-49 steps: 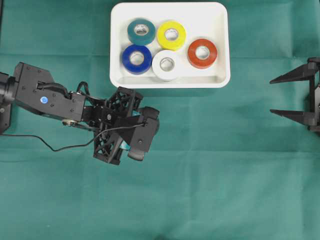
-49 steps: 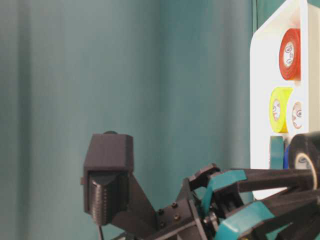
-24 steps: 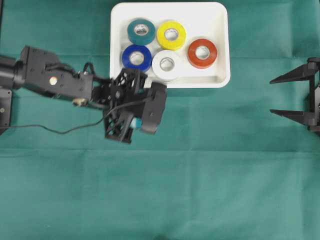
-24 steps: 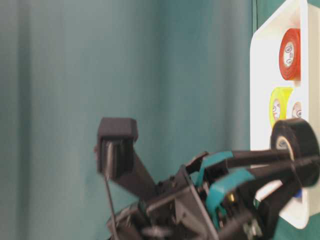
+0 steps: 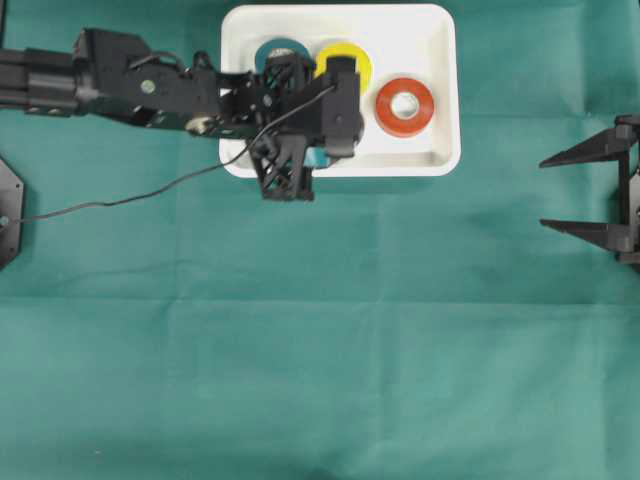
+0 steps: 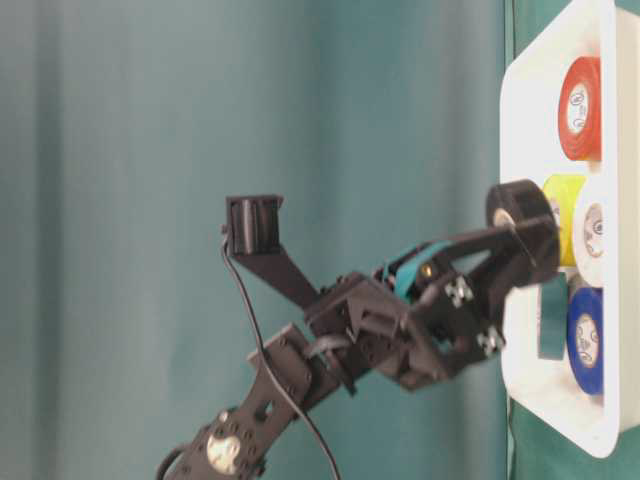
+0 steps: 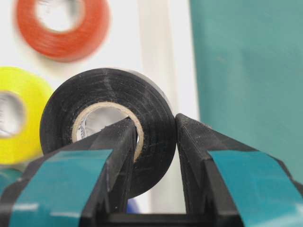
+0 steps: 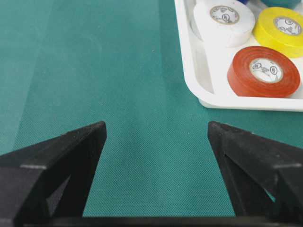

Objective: Put the tape into the white case with the left arm.
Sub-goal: 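Carry the black roll into the tray's upper right and release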

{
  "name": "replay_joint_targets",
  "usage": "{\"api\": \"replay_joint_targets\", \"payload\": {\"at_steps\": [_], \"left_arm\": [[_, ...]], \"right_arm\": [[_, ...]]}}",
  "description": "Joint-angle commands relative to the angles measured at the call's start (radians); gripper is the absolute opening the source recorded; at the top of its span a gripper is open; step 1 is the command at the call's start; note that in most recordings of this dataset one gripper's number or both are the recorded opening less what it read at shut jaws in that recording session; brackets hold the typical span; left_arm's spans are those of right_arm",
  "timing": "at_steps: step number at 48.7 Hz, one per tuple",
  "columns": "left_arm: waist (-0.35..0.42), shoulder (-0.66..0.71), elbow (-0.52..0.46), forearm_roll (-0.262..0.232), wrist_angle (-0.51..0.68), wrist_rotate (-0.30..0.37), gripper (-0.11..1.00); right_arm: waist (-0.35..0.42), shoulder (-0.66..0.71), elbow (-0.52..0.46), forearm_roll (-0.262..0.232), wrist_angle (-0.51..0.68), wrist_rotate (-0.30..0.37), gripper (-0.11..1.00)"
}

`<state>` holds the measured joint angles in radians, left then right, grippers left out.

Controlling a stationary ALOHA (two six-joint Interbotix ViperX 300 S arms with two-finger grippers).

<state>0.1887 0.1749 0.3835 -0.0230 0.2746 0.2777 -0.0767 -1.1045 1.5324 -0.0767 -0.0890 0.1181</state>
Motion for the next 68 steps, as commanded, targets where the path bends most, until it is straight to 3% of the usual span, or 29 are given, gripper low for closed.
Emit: {"api": "replay_joint_targets", "payload": {"at_steps": [1, 12, 29, 46, 48, 58, 68], "left_arm": [[0.017, 0.005, -0.054, 0.003, -0.017, 0.025, 0.23], [0.061, 0.084, -0.149, 0.002, -0.017, 0.107, 0.23], [0.107, 0.184, -0.282, 0.003, -0.015, 0.112, 0.23], [0.120, 0.212, -0.313, 0.003, -0.015, 0.106, 0.25], [0.118, 0.212, -0.313, 0.002, -0.017, 0.104, 0.32], [0.117, 0.212, -0.304, 0.002, -0.015, 0.103, 0.90], [0.115, 0.206, -0.293, 0.002, -0.015, 0.103, 0.92]], "right_arm": [[-0.002, 0.006, -0.009, -0.002, -0.011, 0.000, 0.62], [0.000, 0.006, -0.009, -0.002, -0.011, 0.000, 0.62], [0.000, 0.006, -0.008, -0.002, -0.011, 0.000, 0.62], [0.000, 0.006, -0.008, -0.002, -0.011, 0.000, 0.62], [0.000, 0.006, -0.008, -0.002, -0.011, 0.000, 0.62], [0.000, 0.006, -0.008, -0.002, -0.011, 0.000, 0.62], [0.000, 0.006, -0.008, -0.002, -0.011, 0.000, 0.62]]}}
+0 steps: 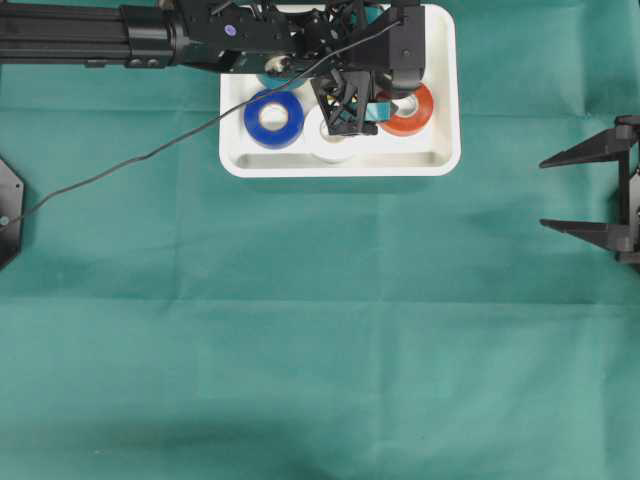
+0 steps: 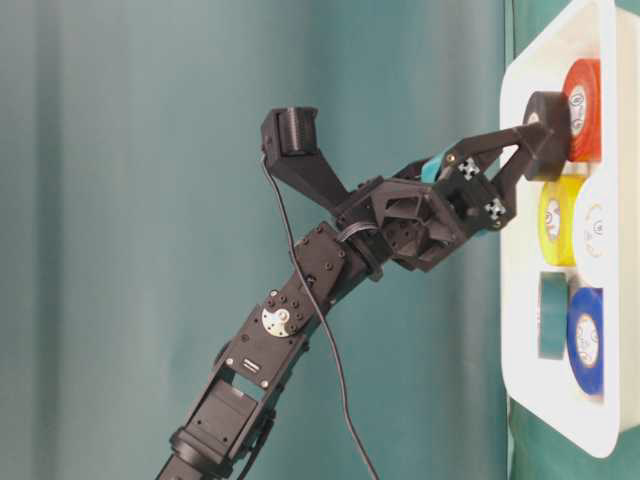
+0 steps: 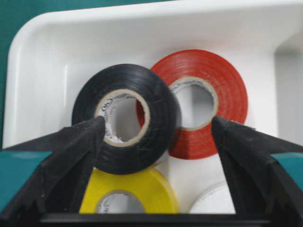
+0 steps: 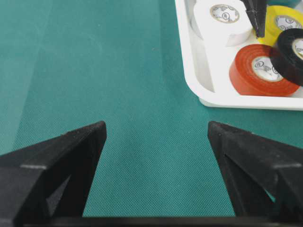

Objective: Put the tape into the white case with the left arm.
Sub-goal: 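Carry the black roll into the tray's upper right and release, then withdraw the left gripper out of the tray to the left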

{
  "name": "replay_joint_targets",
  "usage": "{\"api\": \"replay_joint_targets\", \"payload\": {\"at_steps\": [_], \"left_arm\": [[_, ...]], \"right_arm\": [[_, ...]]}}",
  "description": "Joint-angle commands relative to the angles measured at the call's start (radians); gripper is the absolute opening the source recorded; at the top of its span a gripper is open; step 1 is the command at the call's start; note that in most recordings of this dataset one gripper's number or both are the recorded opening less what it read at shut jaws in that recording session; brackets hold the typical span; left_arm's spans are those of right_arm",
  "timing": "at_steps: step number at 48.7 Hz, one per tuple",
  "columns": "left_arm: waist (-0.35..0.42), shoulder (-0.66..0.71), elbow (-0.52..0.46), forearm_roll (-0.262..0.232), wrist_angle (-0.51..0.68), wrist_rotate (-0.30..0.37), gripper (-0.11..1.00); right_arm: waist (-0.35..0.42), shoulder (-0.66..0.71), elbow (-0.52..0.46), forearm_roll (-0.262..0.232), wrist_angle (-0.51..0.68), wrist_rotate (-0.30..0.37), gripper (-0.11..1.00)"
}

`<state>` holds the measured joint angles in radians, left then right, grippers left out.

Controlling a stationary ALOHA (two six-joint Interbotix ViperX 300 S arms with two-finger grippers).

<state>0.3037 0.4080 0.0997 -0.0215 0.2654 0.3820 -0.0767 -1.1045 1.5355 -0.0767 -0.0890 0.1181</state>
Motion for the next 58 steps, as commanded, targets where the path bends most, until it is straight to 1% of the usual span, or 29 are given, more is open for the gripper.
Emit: {"api": "replay_joint_targets", "payload": {"at_steps": [1, 7, 13, 39, 46, 58], "left_arm": [[-0.002, -0.029, -0.006, 0.000, -0.005, -0.002, 0.92], [-0.005, -0.046, 0.006, 0.000, -0.003, -0.002, 0.92], [-0.011, -0.083, 0.041, 0.000, -0.003, -0.003, 0.92], [-0.066, -0.334, 0.328, -0.005, -0.008, -0.017, 0.92], [-0.086, -0.394, 0.403, -0.005, -0.008, -0.054, 0.92], [-0.133, -0.476, 0.499, -0.005, -0.008, -0.127, 0.92]], "right_arm": [[0.000, 0.006, -0.011, -0.002, -0.011, 0.000, 0.62], [0.000, 0.006, -0.011, -0.002, -0.011, 0.000, 0.62], [0.000, 0.006, -0.011, -0.002, -0.011, 0.000, 0.62], [0.000, 0.006, -0.012, -0.002, -0.011, 0.000, 0.62], [-0.002, 0.006, -0.011, -0.002, -0.011, 0.000, 0.62], [-0.002, 0.006, -0.011, -0.002, -0.011, 0.000, 0.62]]}}
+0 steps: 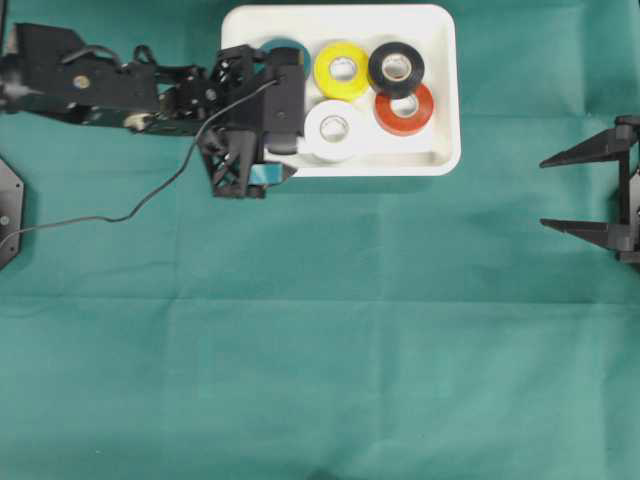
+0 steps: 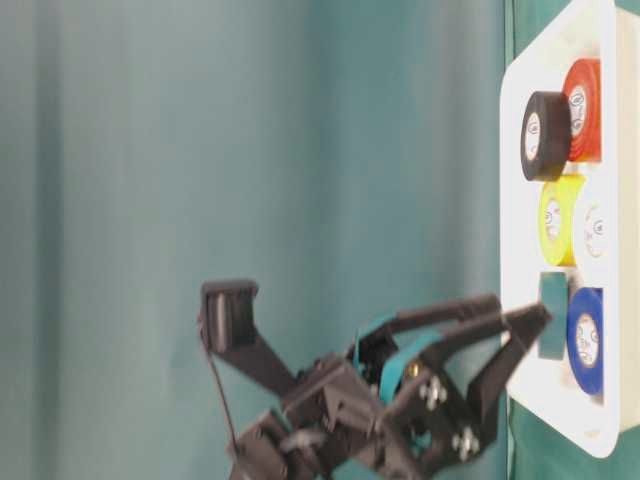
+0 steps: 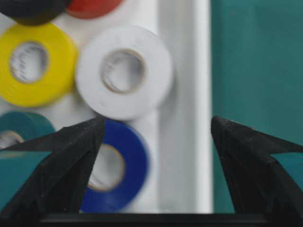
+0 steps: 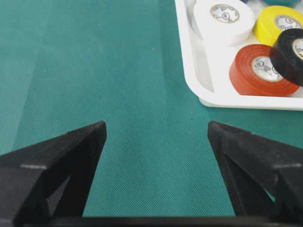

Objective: Put the tape into the white case with the left arm.
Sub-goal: 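Withdraw the left gripper out of the tray to the left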

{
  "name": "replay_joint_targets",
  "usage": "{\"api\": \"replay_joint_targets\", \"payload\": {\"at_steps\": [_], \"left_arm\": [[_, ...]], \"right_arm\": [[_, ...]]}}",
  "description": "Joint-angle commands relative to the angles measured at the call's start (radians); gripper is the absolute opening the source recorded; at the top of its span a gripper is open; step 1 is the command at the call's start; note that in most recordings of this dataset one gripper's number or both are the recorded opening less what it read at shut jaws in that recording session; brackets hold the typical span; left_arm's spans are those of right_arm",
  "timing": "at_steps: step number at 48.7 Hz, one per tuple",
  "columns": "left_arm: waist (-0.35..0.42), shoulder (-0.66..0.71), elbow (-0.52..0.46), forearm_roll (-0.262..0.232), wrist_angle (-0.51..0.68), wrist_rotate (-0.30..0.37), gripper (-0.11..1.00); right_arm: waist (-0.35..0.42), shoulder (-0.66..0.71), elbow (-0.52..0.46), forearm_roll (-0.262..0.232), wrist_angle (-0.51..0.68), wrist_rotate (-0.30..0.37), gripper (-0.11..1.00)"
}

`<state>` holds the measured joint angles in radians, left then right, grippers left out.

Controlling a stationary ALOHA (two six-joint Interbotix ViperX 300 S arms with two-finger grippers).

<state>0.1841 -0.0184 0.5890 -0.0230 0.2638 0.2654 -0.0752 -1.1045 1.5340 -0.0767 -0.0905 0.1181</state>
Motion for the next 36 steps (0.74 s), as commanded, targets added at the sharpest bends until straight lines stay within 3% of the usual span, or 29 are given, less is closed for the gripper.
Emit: {"api": "replay_joint_targets", "payload": {"at_steps": [1, 18, 36], "left_arm": [[-0.018, -0.055, 0.017, -0.003, -0.006, -0.017, 0.92], [-0.075, -0.153, 0.146, -0.003, -0.021, -0.120, 0.92], [-0.083, -0.288, 0.293, -0.003, -0.051, -0.137, 0.92]], "right_arm": [[-0.002, 0.006, -0.009, -0.002, -0.009, 0.000, 0.62], [-0.003, 0.006, -0.011, -0.002, -0.009, 0.000, 0.62], [-0.002, 0.006, -0.009, -0.002, -0.009, 0.000, 0.62]]}}
